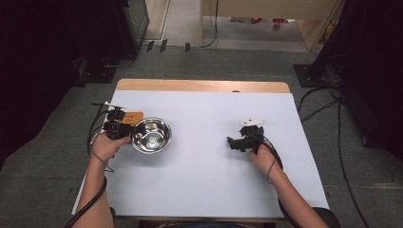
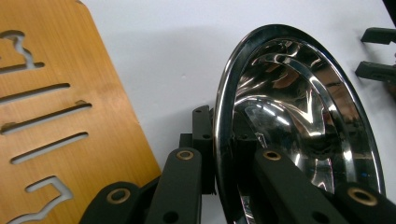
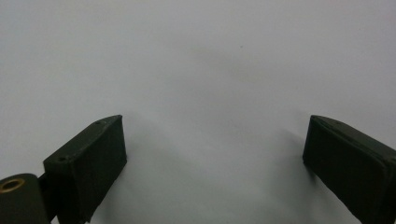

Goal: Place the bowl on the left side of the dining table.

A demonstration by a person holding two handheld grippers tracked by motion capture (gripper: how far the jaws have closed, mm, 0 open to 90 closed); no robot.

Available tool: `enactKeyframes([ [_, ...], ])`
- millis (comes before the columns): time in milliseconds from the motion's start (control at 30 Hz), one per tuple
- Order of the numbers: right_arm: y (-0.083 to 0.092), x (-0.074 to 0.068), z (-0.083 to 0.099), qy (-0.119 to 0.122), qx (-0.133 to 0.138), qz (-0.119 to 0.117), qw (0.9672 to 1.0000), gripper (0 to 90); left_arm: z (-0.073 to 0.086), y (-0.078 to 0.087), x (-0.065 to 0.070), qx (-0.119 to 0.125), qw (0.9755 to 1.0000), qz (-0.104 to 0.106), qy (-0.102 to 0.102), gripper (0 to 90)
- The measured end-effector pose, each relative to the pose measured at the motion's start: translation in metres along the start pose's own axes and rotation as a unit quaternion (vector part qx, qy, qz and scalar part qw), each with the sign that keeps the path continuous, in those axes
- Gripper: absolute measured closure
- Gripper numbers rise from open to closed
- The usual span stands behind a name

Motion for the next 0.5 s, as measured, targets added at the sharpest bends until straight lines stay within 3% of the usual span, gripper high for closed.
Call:
enactKeyframes([
  [500, 0.0, 0.0, 0.0, 0.0, 0.0, 0.0, 1.0, 5.7, 0.0008, 0.0061, -0.0095, 0.009, 0.9999, -0.004, 0.011, 85.9],
])
Point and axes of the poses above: each handheld gripper's, and its own axes: y roughly backward along the jaws, z roughly out of its underside, x roughly to its right, the point moved 2 cm from there along -y, roughly forward along the jaws, and after that the axes turned 4 degrees about -x, right-handed, at the moved point
